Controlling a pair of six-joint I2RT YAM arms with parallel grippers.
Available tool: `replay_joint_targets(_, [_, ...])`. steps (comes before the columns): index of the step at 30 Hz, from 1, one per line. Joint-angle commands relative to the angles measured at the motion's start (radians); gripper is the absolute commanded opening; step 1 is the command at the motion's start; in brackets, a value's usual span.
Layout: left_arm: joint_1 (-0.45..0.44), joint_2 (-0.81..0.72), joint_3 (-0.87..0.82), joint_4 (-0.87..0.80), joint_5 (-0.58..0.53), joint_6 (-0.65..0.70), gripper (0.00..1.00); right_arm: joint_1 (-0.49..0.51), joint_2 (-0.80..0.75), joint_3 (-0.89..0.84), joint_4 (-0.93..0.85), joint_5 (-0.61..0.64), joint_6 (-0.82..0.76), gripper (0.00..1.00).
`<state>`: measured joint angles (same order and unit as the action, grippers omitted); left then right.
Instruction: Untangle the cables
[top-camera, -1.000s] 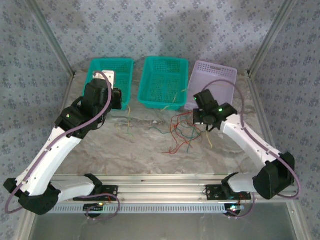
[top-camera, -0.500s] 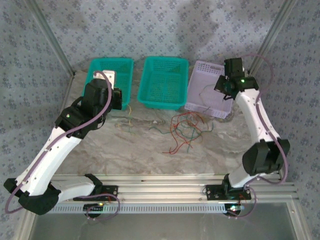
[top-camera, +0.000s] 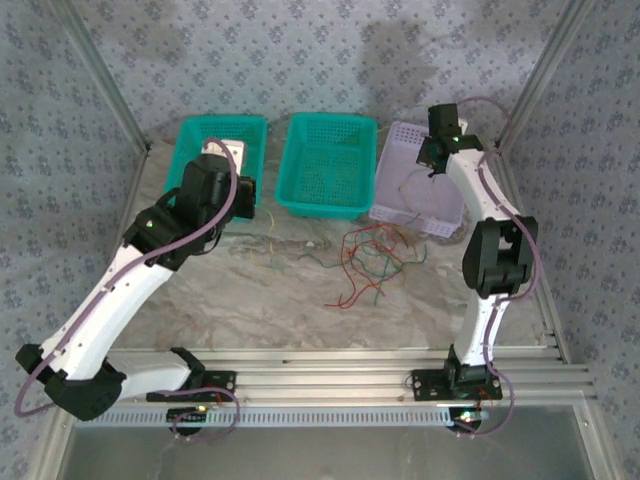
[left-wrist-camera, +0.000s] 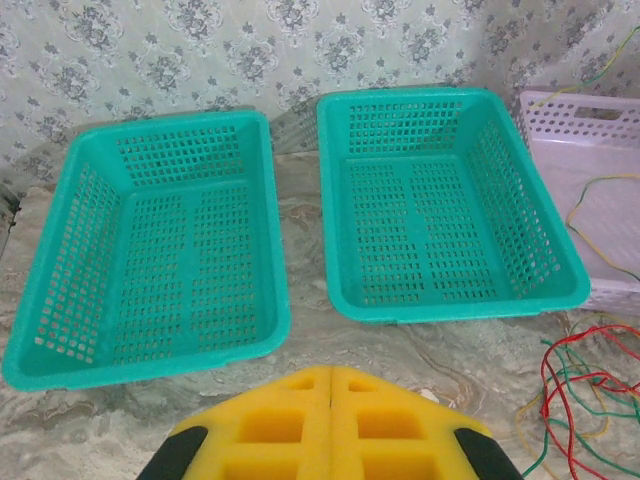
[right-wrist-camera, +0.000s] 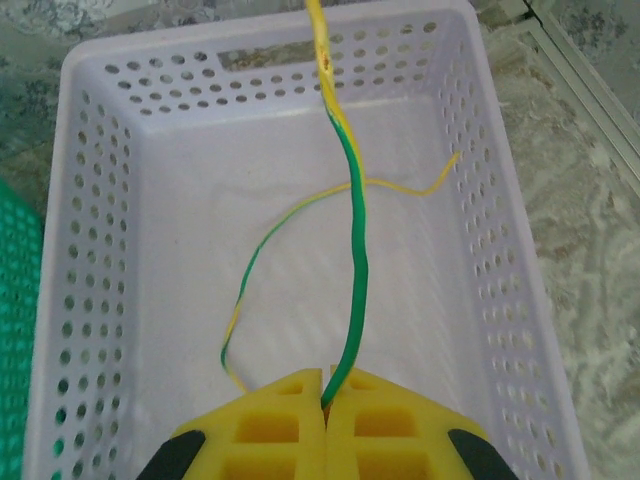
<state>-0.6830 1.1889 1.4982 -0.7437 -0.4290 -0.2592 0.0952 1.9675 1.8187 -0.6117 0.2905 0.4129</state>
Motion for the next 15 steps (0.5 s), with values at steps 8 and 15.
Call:
replay_joint_targets(8, [-0.012, 0.026, -0.019, 0.058, 0.010, 0.004, 0.00, -0.015, 0.008, -0.012, 0.310, 0.078, -0.081, 0.00])
replay_joint_targets(15, [-0.013, 0.039, -0.035, 0.084, 0.015, 0.003, 0.00, -0.033, 0.094, -0.084, 0.358, 0.042, -0.053, 0.00])
